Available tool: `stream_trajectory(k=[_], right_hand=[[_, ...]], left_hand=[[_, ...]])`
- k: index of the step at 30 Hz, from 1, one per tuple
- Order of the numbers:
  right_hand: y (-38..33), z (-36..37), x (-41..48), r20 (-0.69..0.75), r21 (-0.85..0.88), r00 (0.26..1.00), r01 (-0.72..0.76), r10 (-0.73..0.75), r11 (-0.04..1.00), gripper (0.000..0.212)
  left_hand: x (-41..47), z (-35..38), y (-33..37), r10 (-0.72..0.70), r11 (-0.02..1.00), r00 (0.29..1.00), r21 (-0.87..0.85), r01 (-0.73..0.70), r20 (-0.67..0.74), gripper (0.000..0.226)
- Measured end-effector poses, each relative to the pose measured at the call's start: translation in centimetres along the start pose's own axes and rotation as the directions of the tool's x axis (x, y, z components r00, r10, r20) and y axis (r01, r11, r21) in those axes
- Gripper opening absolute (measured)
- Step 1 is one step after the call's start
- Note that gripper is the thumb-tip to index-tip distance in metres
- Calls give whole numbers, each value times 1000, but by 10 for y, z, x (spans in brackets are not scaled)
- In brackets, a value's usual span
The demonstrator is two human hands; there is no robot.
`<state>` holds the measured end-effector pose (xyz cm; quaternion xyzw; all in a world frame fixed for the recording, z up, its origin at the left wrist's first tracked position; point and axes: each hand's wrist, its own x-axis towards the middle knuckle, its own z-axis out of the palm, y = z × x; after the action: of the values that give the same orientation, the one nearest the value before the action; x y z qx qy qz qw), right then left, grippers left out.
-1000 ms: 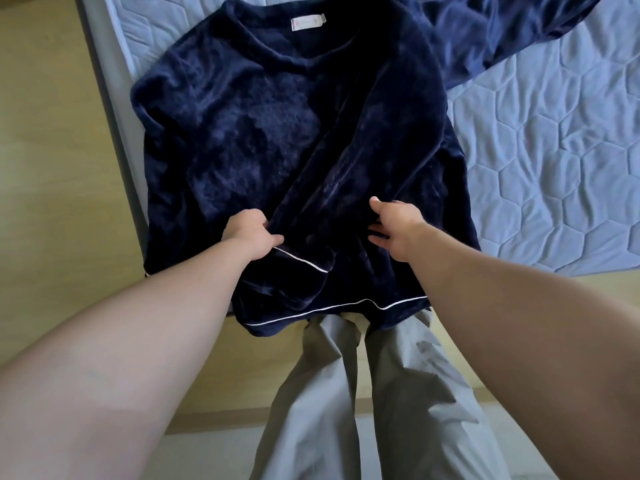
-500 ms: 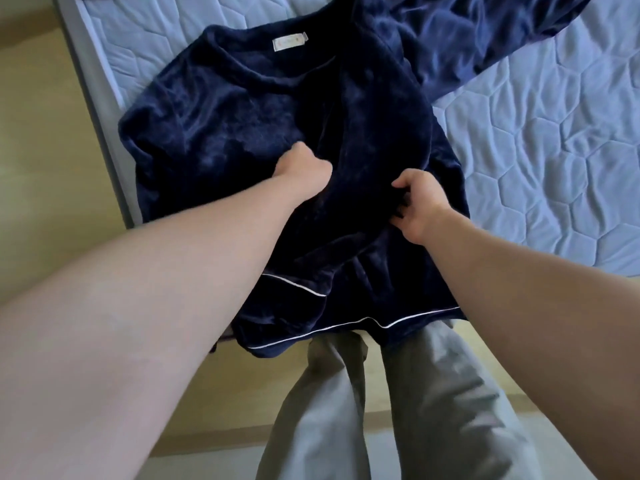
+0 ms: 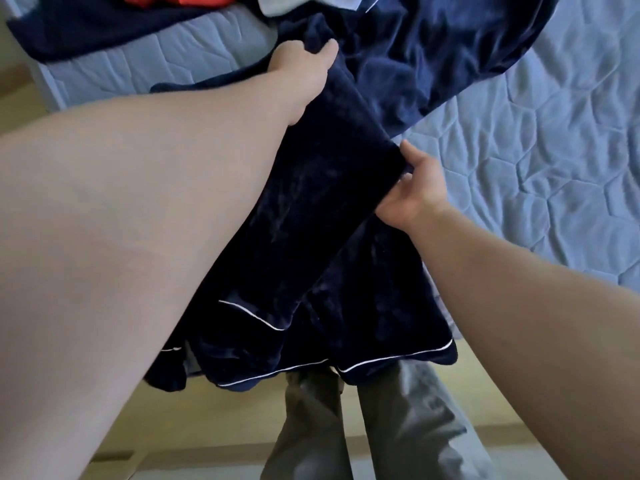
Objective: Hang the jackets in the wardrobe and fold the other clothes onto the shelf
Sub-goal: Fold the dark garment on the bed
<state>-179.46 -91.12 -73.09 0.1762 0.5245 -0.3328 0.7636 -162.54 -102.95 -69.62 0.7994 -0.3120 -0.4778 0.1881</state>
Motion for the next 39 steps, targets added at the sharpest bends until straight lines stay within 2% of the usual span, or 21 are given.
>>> stream_trajectory(k=[4,8,12,17,19,22,24,27,29,32,34,37,39], right_hand=[[-20,-14,3,-78,17,997,12,-11,1000,24],[-24,-24,13,-114,-36,993,24,-28,999,23],[-21,-22,18,-150,-30,989,2,-6,1000,30],[-18,-18,11,-164,-18,986,21,-24,1000,26],[-15,-14,5,-176,-43,984,22,-30,999,24],[-4,-8,-5,-179,-113,984,-2,-18,994,34],[5,-6,-8,-178,-180,983,4,-36,984,42],[18,-4,-8,-220,-280,971,29,-93,960,55],[30,-3,-8,-240,-343,963,33,-122,939,57],[59,-4,-11,-264,-458,957,-13,-122,889,63],[81,-10,-16,-281,-534,956,-84,-82,842,58],[125,-19,-25,-290,-607,957,-204,25,768,33],[154,-24,-31,-290,-643,951,-274,105,715,24]], left_hand=[[11,21,21,128,985,992,120,-127,-4,41],[21,43,27,108,983,994,152,-106,-8,33],[23,43,20,32,996,999,81,-30,-18,12],[11,26,12,57,998,996,10,-57,-65,21],[1,17,4,62,998,990,2,-62,-124,14],[-16,2,-24,9,998,986,60,1,-164,12],[-28,-9,-53,-49,981,987,180,76,-152,19],[-50,-29,-107,-136,925,984,340,168,-116,15],[-65,-44,-146,-159,909,981,371,190,-112,7],[-87,-64,-195,-196,893,970,383,238,-146,18],[-101,-75,-219,-238,878,959,388,280,-153,26],[-121,-93,-248,-342,867,935,352,353,-96,33],[-133,-105,-259,-412,854,910,329,404,-48,36]])
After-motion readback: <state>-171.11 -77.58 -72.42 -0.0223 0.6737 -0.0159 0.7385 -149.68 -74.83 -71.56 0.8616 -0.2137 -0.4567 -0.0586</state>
